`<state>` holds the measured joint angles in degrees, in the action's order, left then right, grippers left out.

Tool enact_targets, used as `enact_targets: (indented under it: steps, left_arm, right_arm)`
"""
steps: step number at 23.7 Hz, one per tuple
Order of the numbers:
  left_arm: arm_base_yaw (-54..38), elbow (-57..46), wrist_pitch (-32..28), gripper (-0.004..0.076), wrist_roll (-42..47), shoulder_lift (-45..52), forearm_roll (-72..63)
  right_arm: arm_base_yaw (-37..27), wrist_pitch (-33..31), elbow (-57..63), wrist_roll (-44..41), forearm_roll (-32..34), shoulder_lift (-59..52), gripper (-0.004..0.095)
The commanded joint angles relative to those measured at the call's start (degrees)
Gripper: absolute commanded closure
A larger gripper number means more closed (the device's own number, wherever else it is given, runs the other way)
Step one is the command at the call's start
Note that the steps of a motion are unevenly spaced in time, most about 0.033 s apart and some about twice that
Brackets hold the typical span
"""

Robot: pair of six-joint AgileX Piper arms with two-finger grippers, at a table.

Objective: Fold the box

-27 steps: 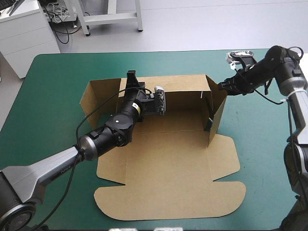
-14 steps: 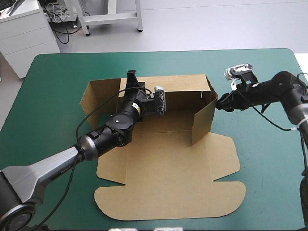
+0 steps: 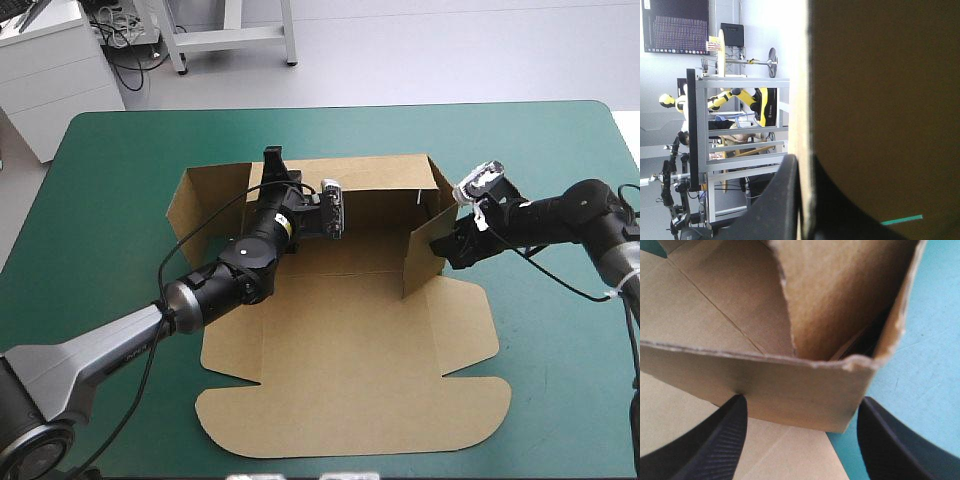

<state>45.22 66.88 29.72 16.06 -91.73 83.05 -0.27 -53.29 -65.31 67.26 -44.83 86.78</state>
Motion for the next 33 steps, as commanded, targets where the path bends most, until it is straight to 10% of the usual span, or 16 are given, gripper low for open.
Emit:
enact_targets:
  steps: [1,12,24,33]
  left_arm:
    - [0.0,1.6,1.0,0.0736,0.5,2.0,0.1]
    - [0.0,1.6,1.6,0.0736,0.5,2.0,0.5]
    - [0.0,1.7,1.5,0.0721,-0.2,2.0,1.0]
    - [2.3,2.0,0.0,0.0365,-2.4,2.9,1.4]
  right_arm:
    - [-0.1,1.9,-1.2,1.7,-5.5,-0.6,0.0242]
    - [7.0,12.0,-1.2,-3.2,-8.0,-0.1,0.0261]
    - [8.4,14.9,-1.2,-8.5,-7.7,0.0,0.0676]
    - [8.4,16.2,-1.2,-8.5,-8.8,0.0,0.0930]
